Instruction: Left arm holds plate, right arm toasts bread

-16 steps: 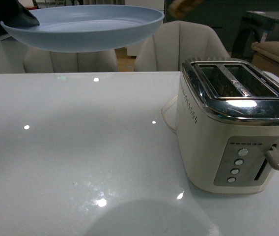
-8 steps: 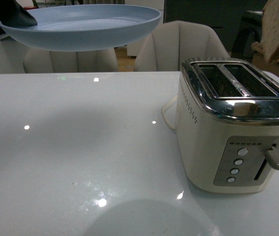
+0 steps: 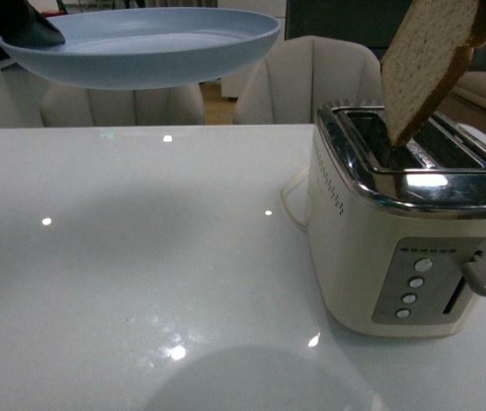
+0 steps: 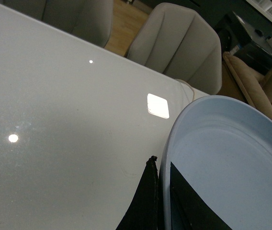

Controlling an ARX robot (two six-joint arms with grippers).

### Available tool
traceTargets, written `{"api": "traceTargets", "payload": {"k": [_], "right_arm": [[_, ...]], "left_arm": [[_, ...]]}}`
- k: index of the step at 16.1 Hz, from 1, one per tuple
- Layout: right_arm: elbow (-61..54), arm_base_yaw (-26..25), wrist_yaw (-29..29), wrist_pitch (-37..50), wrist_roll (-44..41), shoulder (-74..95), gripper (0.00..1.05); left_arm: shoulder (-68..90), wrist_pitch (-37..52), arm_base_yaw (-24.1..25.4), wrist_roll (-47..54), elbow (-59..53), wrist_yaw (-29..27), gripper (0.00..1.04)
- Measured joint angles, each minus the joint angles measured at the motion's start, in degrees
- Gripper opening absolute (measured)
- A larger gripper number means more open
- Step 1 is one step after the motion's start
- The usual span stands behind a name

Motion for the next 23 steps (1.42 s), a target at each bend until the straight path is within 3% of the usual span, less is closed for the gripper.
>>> {"api": "traceTargets", "payload": {"k": [6,10,18,21,22,23], "right_arm": [[-1.25,0.07,-2.69,1.11,1.07,2.99,0.03],[0.33,0.07,-2.71,-5.33,2.36,4.48,0.03],[15.78,-0.42,-2.69,-19.82,5.75,15.8,0.03],[17.11,-0.83,-2.64,-21.77,7.13,18.36,0.03],[17.11,-0.87,-2.67,-21.79,7.32,18.43,0.03],[17.11,-0.9,-2.84,-21.24,7.58,18.43,0.14]], "left_arm": [[0.0,-0.02,0.0,0.0,0.0,-0.02,0.03],[0.0,-0.02,0.0,0.0,0.0,-0.02,0.03],[0.0,0.0,0.0,0.0,0.0,-0.02,0.03],[0.0,-0.02,0.0,0.0,0.0,-0.02,0.03],[0.0,-0.02,0.0,0.0,0.0,-0.02,0.03],[0.0,-0.02,0.0,0.0,0.0,0.0,0.03]]}}
